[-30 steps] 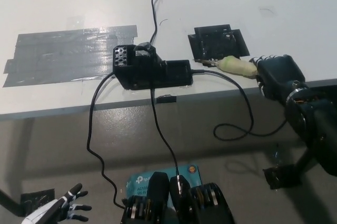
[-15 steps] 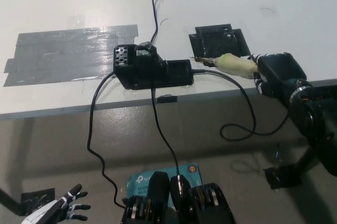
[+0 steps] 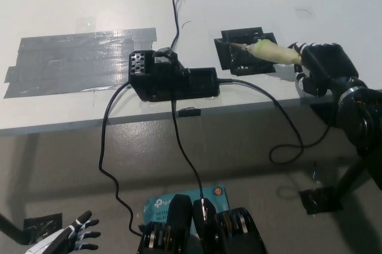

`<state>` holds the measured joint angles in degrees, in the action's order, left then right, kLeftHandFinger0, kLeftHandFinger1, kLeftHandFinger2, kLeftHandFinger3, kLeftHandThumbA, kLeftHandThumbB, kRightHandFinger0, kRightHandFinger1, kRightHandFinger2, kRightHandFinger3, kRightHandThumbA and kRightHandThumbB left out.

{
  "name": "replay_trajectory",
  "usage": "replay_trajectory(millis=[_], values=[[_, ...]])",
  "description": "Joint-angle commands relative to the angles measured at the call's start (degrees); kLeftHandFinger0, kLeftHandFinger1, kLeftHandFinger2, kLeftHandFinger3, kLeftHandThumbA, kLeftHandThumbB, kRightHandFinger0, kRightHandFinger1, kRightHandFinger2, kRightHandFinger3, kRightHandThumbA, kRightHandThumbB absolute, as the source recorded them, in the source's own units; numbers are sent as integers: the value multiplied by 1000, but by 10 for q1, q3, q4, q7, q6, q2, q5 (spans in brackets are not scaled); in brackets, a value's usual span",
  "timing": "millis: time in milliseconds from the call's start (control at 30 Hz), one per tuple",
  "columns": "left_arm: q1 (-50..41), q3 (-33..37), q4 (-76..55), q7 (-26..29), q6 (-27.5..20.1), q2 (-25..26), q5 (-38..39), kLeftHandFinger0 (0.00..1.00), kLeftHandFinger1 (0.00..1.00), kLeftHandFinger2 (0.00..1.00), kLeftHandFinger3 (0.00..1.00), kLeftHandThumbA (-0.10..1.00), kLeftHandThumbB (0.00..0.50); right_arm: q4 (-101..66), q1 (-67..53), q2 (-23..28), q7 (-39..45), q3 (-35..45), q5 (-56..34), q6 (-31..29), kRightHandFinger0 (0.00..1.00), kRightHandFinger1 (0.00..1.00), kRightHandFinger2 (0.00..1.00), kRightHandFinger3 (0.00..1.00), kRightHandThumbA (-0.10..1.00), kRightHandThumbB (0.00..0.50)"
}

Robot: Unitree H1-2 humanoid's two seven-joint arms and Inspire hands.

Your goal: The robot uses its right hand to grab and lift the soldering gun kept on the middle of the table and puts it in its base

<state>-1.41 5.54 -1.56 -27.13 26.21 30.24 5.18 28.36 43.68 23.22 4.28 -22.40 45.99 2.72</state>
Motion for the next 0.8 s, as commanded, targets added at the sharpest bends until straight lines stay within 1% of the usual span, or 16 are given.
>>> replay_trajectory(millis=[0, 67, 200, 233, 267, 300, 333, 367, 400, 433, 467, 533, 600, 633, 667, 767], values=[[-1, -4, -6, -2, 7, 22, 8, 1000, 862, 954, 1000, 1000, 497, -42, 41, 19, -1, 16, -10, -16, 0, 317, 672, 566, -100, 9], [-3, -2, -10, -1, 7, 23, 7, 1000, 867, 951, 1000, 1000, 491, -46, 39, 19, -3, 14, -8, -22, 0, 287, 637, 563, -100, 9], [-3, -3, -9, 0, 7, 23, 8, 1000, 861, 926, 1000, 1000, 498, -53, 50, 23, 8, 0, -5, -53, 0, 191, 540, 382, -100, 0], [-4, -4, -8, 0, 7, 23, 10, 1000, 871, 936, 1000, 1000, 496, -55, 58, 23, 20, -5, -3, -55, 0, 186, 555, 618, -100, 10], [-3, -4, -8, 0, 7, 23, 9, 1000, 873, 940, 1000, 1000, 496, -57, 62, 22, 30, -8, -1, -49, 0, 168, 537, 568, -100, 1], [-3, -3, -9, -1, 7, 24, 8, 1000, 881, 946, 1000, 1000, 500, -60, 68, 23, 38, -12, 1, -48, 0, 130, 462, 693, -100, 1], [-4, -3, -8, -1, 7, 22, 9, 1000, 869, 942, 1000, 1000, 492, -61, 70, 24, 42, -13, 1, -49, 0, 114, 417, 693, -100, 25], [-6, -2, -12, 0, 7, 22, 11, 1000, 856, 942, 1000, 1000, 476, -60, 77, 23, 41, -15, 0, -55, 0, 76, 350, 494, -100, 88], [-6, -2, -14, 0, 7, 23, 11, 1000, 852, 942, 1000, 1000, 472, -58, 83, 21, 39, -16, -3, -62, 0, 65, 327, 296, -100, 101], [-6, -3, -14, 0, 7, 23, 12, 1000, 850, 941, 1000, 1000, 472, -57, 84, 20, 39, -16, -4, -64, 0, 62, 345, 234, -100, 100], [-6, -2, -14, 0, 7, 23, 11, 1000, 842, 931, 1000, 1000, 472, -56, 85, 19, 38, -15, -5, -66, 0, 53, 360, 352, -100, 135], [-5, -2, -10, 0, 7, 22, 15, 1000, 839, 932, 1000, 1000, 492, -54, 94, 18, 45, -19, -7, -77, 0, 69, 441, 134, -100, 26], [-10, 2, -15, 1, 7, 23, 6, 1000, 851, 925, 1000, 1000, 468, -64, 94, 19, 59, -24, -2, -75, 0, 158, 595, 168, -100, 35], [-10, 3, -16, 1, 7, 23, 3, 1000, 852, 922, 1000, 1000, 464, -63, 95, 19, 59, -25, -1, -77, 0, 167, 608, 188, -100, 34], [-14, 3, -19, 2, 7, 22, -1, 1000, 843, 900, 1000, 1000, 464, -65, 94, 19, 58, -27, 0, -82, 0, 174, 602, 333, -100, 60], [-20, 0, -16, 3, 7, 19, 11, 1000, 847, 896, 1000, 1000, 474, -66, 98, 16, 52, -36, 9, -95, 0, 138, 541, 161, -100, 40]])
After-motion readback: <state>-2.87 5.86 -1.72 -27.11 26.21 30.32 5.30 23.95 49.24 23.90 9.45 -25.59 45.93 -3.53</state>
